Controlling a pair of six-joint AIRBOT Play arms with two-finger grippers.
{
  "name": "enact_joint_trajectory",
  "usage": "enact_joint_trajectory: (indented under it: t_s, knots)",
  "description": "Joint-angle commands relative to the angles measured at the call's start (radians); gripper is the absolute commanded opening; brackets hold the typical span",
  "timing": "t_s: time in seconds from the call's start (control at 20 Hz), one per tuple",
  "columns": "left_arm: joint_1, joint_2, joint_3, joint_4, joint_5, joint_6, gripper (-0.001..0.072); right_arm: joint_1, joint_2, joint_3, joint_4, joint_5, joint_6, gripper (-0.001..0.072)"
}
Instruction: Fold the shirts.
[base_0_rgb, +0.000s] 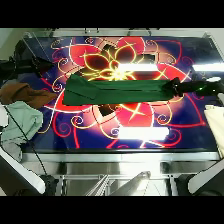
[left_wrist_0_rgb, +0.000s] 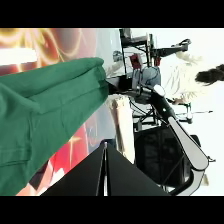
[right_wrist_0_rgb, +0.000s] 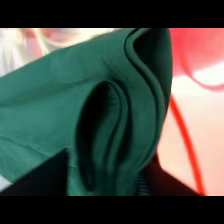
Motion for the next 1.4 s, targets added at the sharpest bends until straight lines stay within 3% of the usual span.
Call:
enact_joint_trajectory:
  t_s: [0.0, 0.05, 0.15, 0.3, 0.45, 0.6, 0.8, 0.9, 1.1, 1.2, 1.35]
  knots:
    - [-0.054, 0.009, 0.001, -0.001, -0.018, 0.001, -0.0004, 0.039, -0.062, 0.076, 0.000, 0.085, 0.034, 0.0177]
    - [-0.079, 0.009, 0.001, -0.002, -0.021, 0.001, -0.0004, 0.040, -0.060, 0.093, 0.003, 0.106, 0.032, 0.0021]
    - [-0.139, 0.009, 0.001, 0.015, -0.019, 0.002, -0.0004, 0.037, -0.042, 0.143, 0.003, 0.169, 0.026, 0.0026]
    - [-0.291, 0.009, -0.003, 0.192, 0.003, 0.002, -0.0004, 0.035, 0.037, 0.171, 0.003, 0.259, 0.026, 0.0025]
    - [-0.488, 0.008, -0.059, 0.377, 0.203, -0.031, -0.0004, 0.052, 0.153, 0.172, 0.010, 0.316, 0.026, 0.0026]
    - [-0.656, 0.008, -0.109, 0.582, 0.467, -0.141, -0.0003, 0.103, 0.271, 0.172, 0.013, 0.322, 0.026, 0.0025]
    - [-0.809, -0.043, -0.113, 0.615, 0.703, -0.211, -0.0003, 0.220, 0.354, 0.172, 0.015, 0.322, 0.027, 0.0026]
    - [-0.851, -0.076, -0.113, 0.616, 0.742, -0.251, -0.0004, 0.285, 0.356, 0.171, 0.015, 0.318, 0.027, 0.0026]
    - [-0.842, -0.082, -0.087, 0.608, 0.650, -0.259, -0.0003, 0.398, 0.355, 0.172, 0.015, 0.288, 0.035, 0.0026]
    - [-0.792, -0.052, -0.007, 0.603, 0.476, -0.249, 0.0000, 0.440, 0.355, 0.172, 0.015, 0.252, 0.060, 0.0026]
    - [-0.674, 0.095, 0.034, 0.550, 0.219, -0.165, -0.0001, 0.513, 0.354, 0.172, 0.015, 0.112, 0.076, 0.0026]
